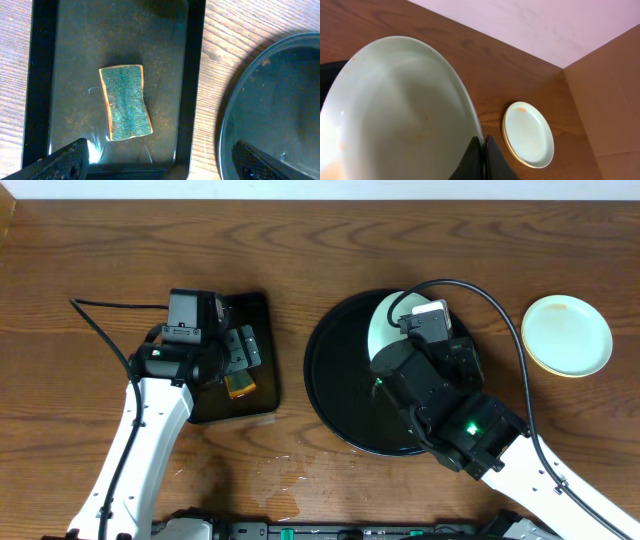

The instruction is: Clean dirty plates on tray and stack at the side

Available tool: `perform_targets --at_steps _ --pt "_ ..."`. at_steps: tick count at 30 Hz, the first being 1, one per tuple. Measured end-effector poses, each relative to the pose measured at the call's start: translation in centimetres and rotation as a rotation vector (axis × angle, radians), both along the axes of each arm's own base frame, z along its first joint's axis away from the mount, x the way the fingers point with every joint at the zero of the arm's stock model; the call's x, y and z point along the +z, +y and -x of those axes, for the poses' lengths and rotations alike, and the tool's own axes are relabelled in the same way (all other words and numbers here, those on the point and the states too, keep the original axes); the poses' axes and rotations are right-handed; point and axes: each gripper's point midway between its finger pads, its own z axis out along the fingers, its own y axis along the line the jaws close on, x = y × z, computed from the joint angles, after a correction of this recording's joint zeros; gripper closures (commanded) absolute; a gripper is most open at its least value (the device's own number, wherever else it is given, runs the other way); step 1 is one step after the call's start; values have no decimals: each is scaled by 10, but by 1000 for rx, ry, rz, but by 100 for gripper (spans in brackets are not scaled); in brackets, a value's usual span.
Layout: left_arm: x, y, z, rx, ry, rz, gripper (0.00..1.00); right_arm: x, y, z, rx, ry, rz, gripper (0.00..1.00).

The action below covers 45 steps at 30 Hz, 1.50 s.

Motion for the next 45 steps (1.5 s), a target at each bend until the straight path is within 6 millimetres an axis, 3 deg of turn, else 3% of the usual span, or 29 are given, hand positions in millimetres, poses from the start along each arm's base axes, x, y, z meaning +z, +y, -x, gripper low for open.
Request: perform_targets --at_steps 23,34,45 --pt "0 0 0 0 0 0 8 4 0 -2 22 -3 50 99" --pt "0 0 0 0 0 0 8 2 38 6 229 41 240 99" --pt "0 0 0 0 0 0 8 -12 44 2 249 82 337 99"
